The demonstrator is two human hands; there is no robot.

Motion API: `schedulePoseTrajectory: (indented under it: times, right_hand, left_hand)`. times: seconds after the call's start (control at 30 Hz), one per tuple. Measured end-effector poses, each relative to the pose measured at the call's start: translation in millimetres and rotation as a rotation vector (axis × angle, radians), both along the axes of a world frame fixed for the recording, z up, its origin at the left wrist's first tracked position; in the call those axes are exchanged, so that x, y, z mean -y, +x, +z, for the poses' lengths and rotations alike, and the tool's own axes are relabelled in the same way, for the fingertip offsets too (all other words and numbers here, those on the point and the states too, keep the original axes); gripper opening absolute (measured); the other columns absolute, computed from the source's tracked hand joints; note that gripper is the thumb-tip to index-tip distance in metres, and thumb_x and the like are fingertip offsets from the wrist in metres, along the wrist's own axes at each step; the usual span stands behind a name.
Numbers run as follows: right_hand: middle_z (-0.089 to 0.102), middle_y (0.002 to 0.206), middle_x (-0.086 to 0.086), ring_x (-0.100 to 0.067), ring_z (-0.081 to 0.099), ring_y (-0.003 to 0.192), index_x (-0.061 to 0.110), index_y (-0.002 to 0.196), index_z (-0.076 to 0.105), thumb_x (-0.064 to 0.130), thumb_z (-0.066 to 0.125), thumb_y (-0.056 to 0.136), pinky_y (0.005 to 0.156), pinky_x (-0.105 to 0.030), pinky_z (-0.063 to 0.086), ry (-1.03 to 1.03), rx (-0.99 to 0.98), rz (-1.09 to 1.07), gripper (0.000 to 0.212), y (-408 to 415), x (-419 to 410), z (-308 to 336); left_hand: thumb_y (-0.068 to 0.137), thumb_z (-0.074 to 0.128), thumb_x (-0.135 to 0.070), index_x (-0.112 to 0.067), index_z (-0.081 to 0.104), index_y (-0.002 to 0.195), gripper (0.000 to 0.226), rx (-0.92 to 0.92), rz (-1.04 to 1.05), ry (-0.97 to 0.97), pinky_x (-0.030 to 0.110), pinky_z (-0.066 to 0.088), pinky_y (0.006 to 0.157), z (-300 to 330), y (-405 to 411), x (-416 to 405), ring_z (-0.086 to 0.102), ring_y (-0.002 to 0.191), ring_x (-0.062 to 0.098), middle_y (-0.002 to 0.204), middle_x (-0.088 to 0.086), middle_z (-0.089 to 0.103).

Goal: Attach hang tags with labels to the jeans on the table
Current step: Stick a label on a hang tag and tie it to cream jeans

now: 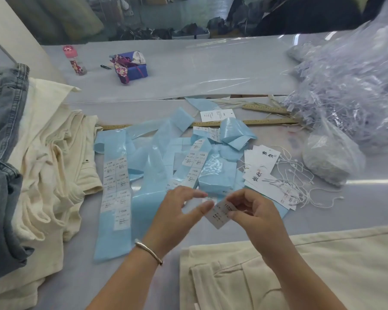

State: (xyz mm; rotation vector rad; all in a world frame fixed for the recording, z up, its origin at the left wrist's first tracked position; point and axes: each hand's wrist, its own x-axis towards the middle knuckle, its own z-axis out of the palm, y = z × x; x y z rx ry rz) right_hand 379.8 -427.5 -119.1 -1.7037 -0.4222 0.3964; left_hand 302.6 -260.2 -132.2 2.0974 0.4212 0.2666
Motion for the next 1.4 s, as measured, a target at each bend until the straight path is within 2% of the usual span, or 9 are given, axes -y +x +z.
schedulePoseTrajectory:
  times: [0.2,0.33,0.57,0.67,0.8,0.93,1.17,1.27,1.4]
  right_hand:
    - [0.071,0.081,0.009,-0.004,0.063,0.08,0.022,0.077,0.072,0.003,0.068,0.076,0.073,-0.017,0.048,-0.023,-0.026,0.006,0.019,20,18,-8]
    - [0.066,0.087,0.014,-0.007,0.06,0.087,0.024,0.088,0.067,0.002,0.069,0.076,0.074,-0.02,0.044,-0.33,0.209,-0.221,0.025,76,34,-36]
    - [0.055,0.126,0.002,-0.02,0.039,0.124,0.021,0.124,0.056,0.035,0.075,0.078,0.092,-0.033,0.039,-0.81,0.425,0.013,0.051,175,17,-74]
    - [0.052,0.118,-0.001,-0.024,0.041,0.117,0.02,0.121,0.053,0.056,0.075,0.068,0.084,-0.036,0.041,-1.006,0.526,0.11,0.068,189,3,-76]
    - [0.051,0.108,-0.003,-0.025,0.048,0.104,0.02,0.106,0.053,0.06,0.067,0.071,0.073,-0.033,0.033,-1.142,0.68,0.156,0.055,185,-3,-79]
    - [0.06,0.1,-0.005,-0.027,0.055,0.094,0.021,0.087,0.043,0.042,0.06,0.08,0.067,-0.031,0.033,-1.022,0.662,0.106,0.028,176,-1,-77]
    - [0.065,0.092,-0.004,-0.026,0.055,0.092,0.012,0.076,0.068,0.021,0.064,0.084,0.065,-0.028,0.03,-0.549,0.654,-0.332,0.013,169,14,-49]
    - [0.066,0.085,-0.008,-0.023,0.056,0.071,0.019,0.075,0.067,0.019,0.068,0.083,0.066,-0.031,0.042,-0.118,0.426,-0.538,0.009,162,20,-19]
    - [0.061,0.059,0.006,-0.011,0.053,0.04,0.017,0.081,0.061,0.013,0.058,0.094,0.039,-0.02,0.037,0.321,0.039,-0.408,0.015,141,35,10]
  left_hand:
    - [0.078,0.078,-0.021,-0.023,0.068,0.072,0.012,-0.007,-0.043,0.031,0.014,0.036,0.082,-11,29,35,0.053,0.098,-0.003,0.101,-0.012,0.059]
    - [0.078,0.079,-0.017,-0.023,0.066,0.069,0.017,-0.047,0.099,-0.092,0.008,0.039,0.073,-19,46,42,0.057,0.092,-0.002,0.103,-0.013,0.059]
    - [0.078,0.078,-0.019,-0.019,0.072,0.081,0.006,-0.026,0.3,-0.546,0.028,0.05,0.077,-18,68,43,0.067,0.077,0.005,0.079,-0.007,0.074]
    - [0.079,0.076,-0.022,-0.018,0.072,0.088,0.011,-0.04,0.324,-0.574,0.036,0.05,0.084,-22,71,42,0.065,0.081,0.013,0.081,-0.001,0.075]
    - [0.08,0.075,-0.02,-0.014,0.072,0.09,0.012,-0.054,0.327,-0.587,0.033,0.048,0.081,-27,69,41,0.063,0.083,0.014,0.083,0.002,0.075]
    - [0.081,0.075,-0.019,-0.019,0.073,0.083,0.003,-0.055,0.356,-0.573,0.036,0.048,0.083,-30,61,40,0.059,0.081,0.017,0.082,0.006,0.072]
    - [0.082,0.073,-0.016,-0.018,0.072,0.091,0.009,-0.014,0.346,-0.589,0.026,0.049,0.076,-24,53,41,0.058,0.078,0.012,0.078,-0.008,0.072]
    - [0.083,0.073,-0.013,-0.027,0.072,0.097,0.02,0.021,0.31,-0.575,0.022,0.05,0.073,-17,49,44,0.06,0.079,0.008,0.091,-0.012,0.07]
    - [0.082,0.073,-0.011,-0.036,0.071,0.097,0.029,0.095,0.253,-0.54,0.02,0.052,0.071,-4,39,48,0.059,0.079,0.005,0.097,-0.006,0.066]
